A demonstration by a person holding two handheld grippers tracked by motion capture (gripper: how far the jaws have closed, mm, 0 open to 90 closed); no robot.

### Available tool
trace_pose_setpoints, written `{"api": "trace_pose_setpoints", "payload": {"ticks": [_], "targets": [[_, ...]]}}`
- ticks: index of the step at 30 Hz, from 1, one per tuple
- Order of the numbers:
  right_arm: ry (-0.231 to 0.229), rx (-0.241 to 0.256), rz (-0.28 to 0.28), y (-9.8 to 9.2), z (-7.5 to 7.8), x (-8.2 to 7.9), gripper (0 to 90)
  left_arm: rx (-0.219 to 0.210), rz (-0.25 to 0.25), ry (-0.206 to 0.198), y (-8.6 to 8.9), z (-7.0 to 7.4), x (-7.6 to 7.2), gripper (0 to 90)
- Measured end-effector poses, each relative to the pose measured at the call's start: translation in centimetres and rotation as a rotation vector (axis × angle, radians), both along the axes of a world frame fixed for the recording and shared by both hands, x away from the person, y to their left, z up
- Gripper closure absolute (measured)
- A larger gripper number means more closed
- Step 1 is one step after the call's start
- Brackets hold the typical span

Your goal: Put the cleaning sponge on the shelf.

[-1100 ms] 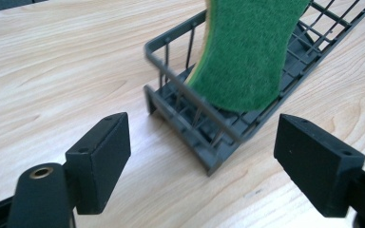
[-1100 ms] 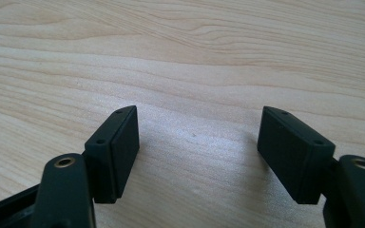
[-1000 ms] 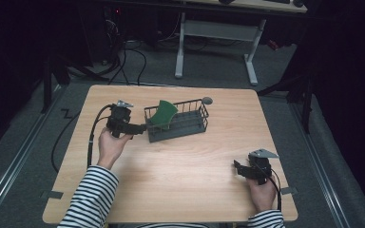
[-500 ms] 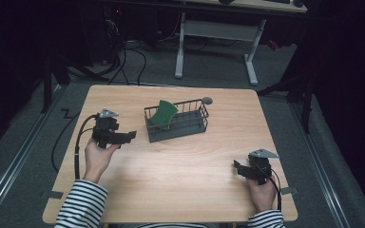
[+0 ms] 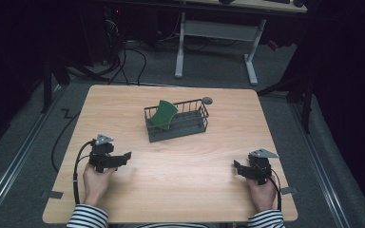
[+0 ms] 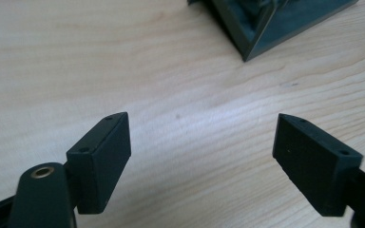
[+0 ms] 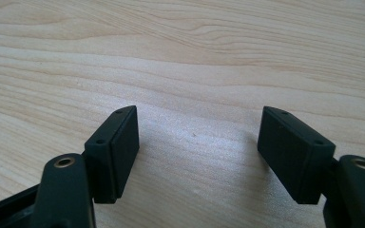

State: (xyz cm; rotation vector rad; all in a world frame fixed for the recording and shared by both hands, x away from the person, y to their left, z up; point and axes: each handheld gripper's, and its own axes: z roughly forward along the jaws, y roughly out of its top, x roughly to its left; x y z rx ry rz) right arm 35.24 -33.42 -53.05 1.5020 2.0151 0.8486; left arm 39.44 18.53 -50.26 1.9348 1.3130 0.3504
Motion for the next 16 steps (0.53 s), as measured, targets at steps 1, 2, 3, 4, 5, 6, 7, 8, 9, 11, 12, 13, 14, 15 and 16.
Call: {"api": "trace_pose_setpoints", "payload": {"ticks": [1,2,3,4,5,6,7,8,9,11,12,13,14,15,16], "targets": [[0.000,0.000,0.000,0.0,0.0,0.0,30.3,-0.005,0.017,-0.001,0.0,-0.6,-0.3,20.7],[0.000,0.000,0.000,0.0,0.0,0.0,30.3,-0.002,0.026,0.001,0.0,-1.1,-0.4,20.7],[0.000,0.000,0.000,0.0,0.0,0.0,30.3,0.012,0.037,0.000,0.0,-1.5,-0.6,20.6],[0.000,0.000,0.000,0.0,0.0,0.0,30.3,0.034,0.043,-0.003,-0.1,-2.0,-0.7,20.2],[-0.001,-0.001,0.000,0.0,0.0,0.0,30.3,0.062,0.055,-0.007,-0.2,-2.6,-0.8,20.2],[0.000,0.000,0.000,0.0,0.0,0.0,30.3,0.071,0.056,-0.019,-0.2,-2.9,-0.8,20.2],[-0.001,-0.001,0.000,0.0,0.0,0.0,30.3,0.081,0.060,-0.049,-0.3,-3.2,-1.0,19.2],[-0.001,-0.001,0.000,0.0,0.0,0.0,30.2,0.123,0.068,-0.074,-0.5,-3.4,-1.3,19.7],[0.000,0.000,0.000,0.0,0.0,0.0,30.2,0.147,0.067,-0.077,-0.7,-3.4,-1.3,21.1],[-0.001,-0.001,0.001,0.0,0.0,0.0,30.2,0.151,0.066,-0.077,-0.8,-3.4,-1.3,19.9],[-0.001,-0.001,0.001,0.0,0.0,0.0,30.2,0.151,0.066,-0.077,-0.8,-3.4,-1.3,19.8],[-0.001,-0.001,0.001,0.0,0.0,0.0,30.2,0.152,0.066,-0.077,-0.8,-3.4,-1.3,19.8],[-0.001,-0.001,0.001,0.0,0.0,0.0,30.2,0.151,0.066,-0.077,-0.8,-3.4,-1.3,19.7],[0.000,-0.001,0.001,0.0,0.0,0.0,30.2,0.151,0.065,-0.077,-0.8,-3.4,-1.3,19.6],[-0.001,-0.001,0.001,0.0,0.0,0.0,30.2,0.151,0.065,-0.077,-0.8,-3.4,-1.3,19.5]]}}
